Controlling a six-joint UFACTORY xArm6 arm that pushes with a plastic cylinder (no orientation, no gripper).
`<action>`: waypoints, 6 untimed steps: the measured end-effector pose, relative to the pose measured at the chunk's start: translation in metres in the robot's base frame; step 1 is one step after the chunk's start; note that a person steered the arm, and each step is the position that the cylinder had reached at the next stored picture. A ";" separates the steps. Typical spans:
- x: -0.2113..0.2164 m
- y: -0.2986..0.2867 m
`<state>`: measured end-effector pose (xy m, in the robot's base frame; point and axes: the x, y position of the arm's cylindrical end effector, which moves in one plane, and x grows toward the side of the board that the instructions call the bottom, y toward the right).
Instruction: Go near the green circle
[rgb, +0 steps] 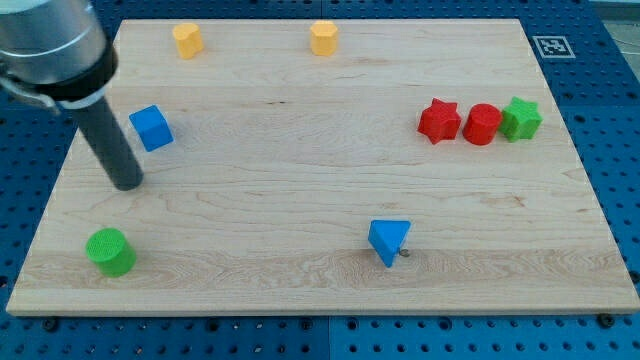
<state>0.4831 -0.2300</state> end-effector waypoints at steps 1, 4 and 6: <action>0.000 -0.039; 0.037 -0.075; 0.098 -0.048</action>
